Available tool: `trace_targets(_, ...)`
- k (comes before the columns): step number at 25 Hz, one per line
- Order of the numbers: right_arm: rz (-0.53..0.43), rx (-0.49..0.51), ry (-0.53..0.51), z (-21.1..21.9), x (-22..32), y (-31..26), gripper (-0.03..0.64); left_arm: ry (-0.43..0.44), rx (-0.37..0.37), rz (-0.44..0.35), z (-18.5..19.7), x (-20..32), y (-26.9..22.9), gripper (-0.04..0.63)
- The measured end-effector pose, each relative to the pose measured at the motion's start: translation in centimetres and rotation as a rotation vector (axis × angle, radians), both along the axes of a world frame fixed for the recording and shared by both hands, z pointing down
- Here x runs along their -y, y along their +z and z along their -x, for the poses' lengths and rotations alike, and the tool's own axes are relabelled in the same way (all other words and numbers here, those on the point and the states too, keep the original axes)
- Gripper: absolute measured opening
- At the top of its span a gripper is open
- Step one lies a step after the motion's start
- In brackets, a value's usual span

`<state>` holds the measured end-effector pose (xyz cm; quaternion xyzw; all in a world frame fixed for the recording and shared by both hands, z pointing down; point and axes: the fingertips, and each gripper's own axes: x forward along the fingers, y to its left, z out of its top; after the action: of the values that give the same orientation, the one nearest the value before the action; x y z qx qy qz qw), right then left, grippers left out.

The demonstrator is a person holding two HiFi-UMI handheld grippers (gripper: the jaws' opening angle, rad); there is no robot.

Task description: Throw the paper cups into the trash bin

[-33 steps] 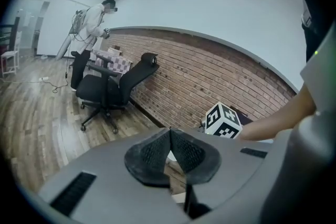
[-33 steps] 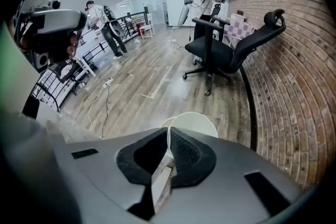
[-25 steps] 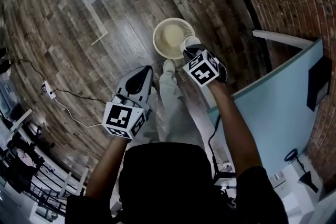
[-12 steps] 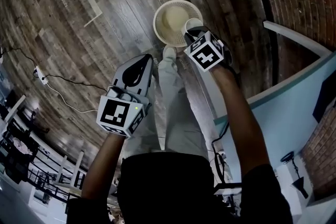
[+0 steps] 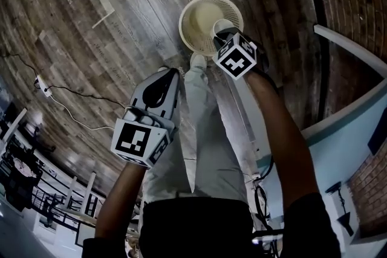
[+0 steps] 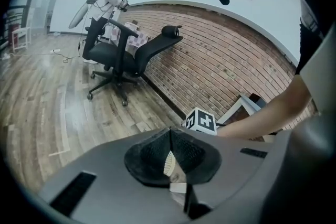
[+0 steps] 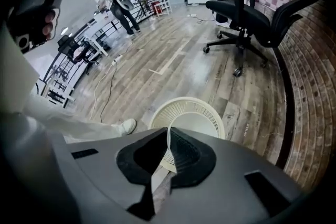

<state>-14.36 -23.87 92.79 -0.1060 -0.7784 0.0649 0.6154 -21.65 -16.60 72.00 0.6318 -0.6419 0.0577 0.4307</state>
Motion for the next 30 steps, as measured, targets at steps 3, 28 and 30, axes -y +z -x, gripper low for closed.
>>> trace_targets(3, -0.001, -0.022, -0.024, -0.4, -0.3, 2.2, 0.019, -0.024, -0.004, 0.01, 0.3, 0.1, 1.5, 0.005)
trace_targets(28, 0.019, -0.06, 0.12, -1.0, 1.8, 11.5, 0.023, -0.085, -0.068, 0.095, 1.0, 0.4, 7.7, 0.005)
trace_targets(30, 0.022, -0.064, 0.128, -1.2, 2.0, 11.6, 0.051, -0.081, -0.075, 0.101, 0.6, 0.6, 8.0, 0.005)
